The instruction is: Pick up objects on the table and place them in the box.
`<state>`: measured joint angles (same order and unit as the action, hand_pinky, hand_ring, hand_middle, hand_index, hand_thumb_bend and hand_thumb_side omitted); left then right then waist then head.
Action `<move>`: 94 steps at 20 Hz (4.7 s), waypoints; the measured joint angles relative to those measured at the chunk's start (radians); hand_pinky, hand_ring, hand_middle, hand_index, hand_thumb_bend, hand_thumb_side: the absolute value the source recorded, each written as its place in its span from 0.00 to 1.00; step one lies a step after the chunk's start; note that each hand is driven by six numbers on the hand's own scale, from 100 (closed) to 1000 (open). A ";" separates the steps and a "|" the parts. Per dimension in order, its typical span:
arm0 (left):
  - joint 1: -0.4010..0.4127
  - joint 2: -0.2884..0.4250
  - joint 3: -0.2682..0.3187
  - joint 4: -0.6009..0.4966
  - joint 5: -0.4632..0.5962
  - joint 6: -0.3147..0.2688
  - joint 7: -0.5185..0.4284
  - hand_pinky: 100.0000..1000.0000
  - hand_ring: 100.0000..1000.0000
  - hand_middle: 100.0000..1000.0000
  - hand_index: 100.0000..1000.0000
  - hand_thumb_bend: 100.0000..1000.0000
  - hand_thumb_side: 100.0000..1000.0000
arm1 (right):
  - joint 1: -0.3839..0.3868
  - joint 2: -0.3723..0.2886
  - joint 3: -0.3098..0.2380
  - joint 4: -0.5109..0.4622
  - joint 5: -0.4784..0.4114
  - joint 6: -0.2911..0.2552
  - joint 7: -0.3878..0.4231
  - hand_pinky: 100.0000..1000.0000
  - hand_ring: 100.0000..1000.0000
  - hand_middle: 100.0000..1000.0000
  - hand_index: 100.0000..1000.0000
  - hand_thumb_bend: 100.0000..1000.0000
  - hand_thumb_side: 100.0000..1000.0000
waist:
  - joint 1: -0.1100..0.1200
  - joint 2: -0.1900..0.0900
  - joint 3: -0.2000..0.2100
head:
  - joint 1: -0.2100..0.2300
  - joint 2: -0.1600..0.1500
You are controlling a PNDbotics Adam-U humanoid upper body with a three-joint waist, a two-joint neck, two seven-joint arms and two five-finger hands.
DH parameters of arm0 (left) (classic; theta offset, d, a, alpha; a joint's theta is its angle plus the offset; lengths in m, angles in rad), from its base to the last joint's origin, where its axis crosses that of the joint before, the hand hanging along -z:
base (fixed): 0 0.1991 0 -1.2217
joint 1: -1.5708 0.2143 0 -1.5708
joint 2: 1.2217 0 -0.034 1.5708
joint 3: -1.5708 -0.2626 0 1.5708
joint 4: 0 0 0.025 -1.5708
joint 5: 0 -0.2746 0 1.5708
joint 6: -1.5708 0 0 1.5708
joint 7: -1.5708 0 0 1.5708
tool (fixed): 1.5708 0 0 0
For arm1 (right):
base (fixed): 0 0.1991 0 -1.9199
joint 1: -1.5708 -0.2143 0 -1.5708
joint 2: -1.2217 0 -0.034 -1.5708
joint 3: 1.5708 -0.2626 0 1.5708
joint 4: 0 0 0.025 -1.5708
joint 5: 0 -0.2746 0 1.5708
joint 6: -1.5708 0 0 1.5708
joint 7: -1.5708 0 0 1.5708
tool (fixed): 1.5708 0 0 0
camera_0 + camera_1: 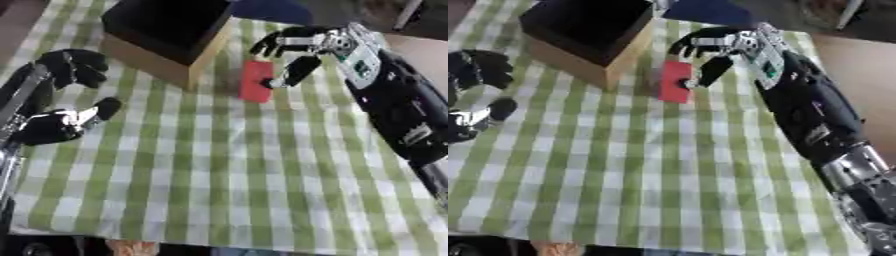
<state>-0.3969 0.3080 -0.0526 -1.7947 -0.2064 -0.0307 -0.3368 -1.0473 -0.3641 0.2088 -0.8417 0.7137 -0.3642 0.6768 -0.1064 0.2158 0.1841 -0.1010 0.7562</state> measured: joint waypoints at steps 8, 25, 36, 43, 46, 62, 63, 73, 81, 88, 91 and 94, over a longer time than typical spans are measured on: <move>0.000 0.000 0.000 0.000 0.000 0.000 0.000 0.64 0.64 0.62 0.77 0.53 0.42 | 0.002 0.012 0.000 0.016 0.023 -0.003 0.002 0.79 0.85 0.84 0.94 0.24 0.32 | 0.000 0.001 0.001 | 0.000 0.000; 0.000 -0.008 0.000 0.000 0.003 0.000 0.000 0.65 0.64 0.62 0.77 0.53 0.42 | 0.011 0.013 -0.002 -0.037 0.059 -0.021 -0.159 0.73 0.69 0.47 0.78 0.29 0.00 | -0.002 0.001 0.001 | 0.002 0.000; 0.000 -0.009 -0.007 0.000 0.003 -0.001 -0.003 0.65 0.64 0.62 0.77 0.53 0.42 | -0.018 -0.047 -0.010 -0.130 -0.009 0.007 -0.226 0.71 0.65 0.46 0.77 0.30 0.00 | -0.005 0.000 0.025 | 0.000 -0.002; -0.011 -0.018 -0.021 0.000 0.003 -0.004 -0.018 0.65 0.64 0.62 0.77 0.53 0.42 | -0.048 -0.082 -0.023 -0.222 -0.056 0.069 -0.324 0.72 0.65 0.47 0.77 0.32 0.00 | -0.019 -0.003 0.049 | -0.015 -0.014; -0.037 -0.034 -0.044 0.000 0.004 -0.010 -0.039 0.65 0.64 0.62 0.77 0.53 0.42 | -0.069 -0.091 -0.017 -0.226 -0.057 0.071 -0.366 0.72 0.66 0.48 0.78 0.31 0.00 | -0.051 -0.003 0.121 | -0.035 -0.038; -0.092 -0.080 -0.092 -0.019 0.029 -0.017 -0.106 0.64 0.62 0.58 0.76 0.53 0.42 | -0.071 -0.098 -0.024 -0.172 -0.034 0.044 -0.378 0.75 0.71 0.56 0.81 0.23 0.00 | -0.094 0.049 0.267 | -0.176 -0.081; -0.094 -0.080 -0.092 -0.019 0.029 -0.017 -0.107 0.64 0.62 0.58 0.76 0.53 0.42 | -0.069 -0.098 -0.025 -0.160 -0.024 0.044 -0.369 0.75 0.71 0.56 0.81 0.23 0.00 | -0.095 0.050 0.267 | -0.178 -0.081; -0.096 -0.080 -0.092 -0.019 0.029 -0.016 -0.112 0.65 0.62 0.58 0.76 0.52 0.43 | -0.070 -0.090 -0.049 -0.121 0.058 0.040 -0.319 0.81 0.83 0.90 0.92 0.35 0.09 | -0.098 0.056 0.266 | -0.183 -0.081; -0.096 -0.080 -0.092 -0.019 0.029 -0.018 -0.114 0.65 0.62 0.58 0.76 0.52 0.43 | -0.069 -0.090 -0.048 -0.121 0.098 0.056 -0.357 0.82 0.86 0.96 0.96 0.38 0.14 | -0.098 0.058 0.261 | -0.184 -0.081; -0.096 -0.080 -0.092 -0.018 0.029 -0.017 -0.115 0.65 0.62 0.59 0.76 0.52 0.43 | -0.067 -0.090 -0.048 -0.145 0.081 0.060 -0.403 0.79 0.80 0.83 0.91 0.35 0.06 | -0.098 0.058 0.234 | -0.182 -0.081; -0.091 -0.078 -0.092 -0.016 0.029 -0.017 -0.115 0.65 0.62 0.59 0.76 0.52 0.43 | -0.065 -0.091 -0.037 -0.188 0.040 0.050 -0.419 0.78 0.79 0.80 0.91 0.34 0.04 | -0.090 0.054 0.205 | -0.175 -0.081; -0.079 -0.077 -0.091 -0.012 0.029 -0.016 -0.112 0.65 0.62 0.59 0.76 0.52 0.43 | -0.064 -0.102 -0.024 -0.251 -0.007 0.032 -0.417 0.78 0.77 0.78 0.90 0.32 0.00 | -0.081 0.049 0.163 | -0.162 -0.081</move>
<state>-0.4759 0.2310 -0.1432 -1.8068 -0.1773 -0.0466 -0.4485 -1.1109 -0.4658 0.1844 -1.0927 0.7069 -0.3325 0.2603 -0.1871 0.2651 0.3473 -0.2635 0.6755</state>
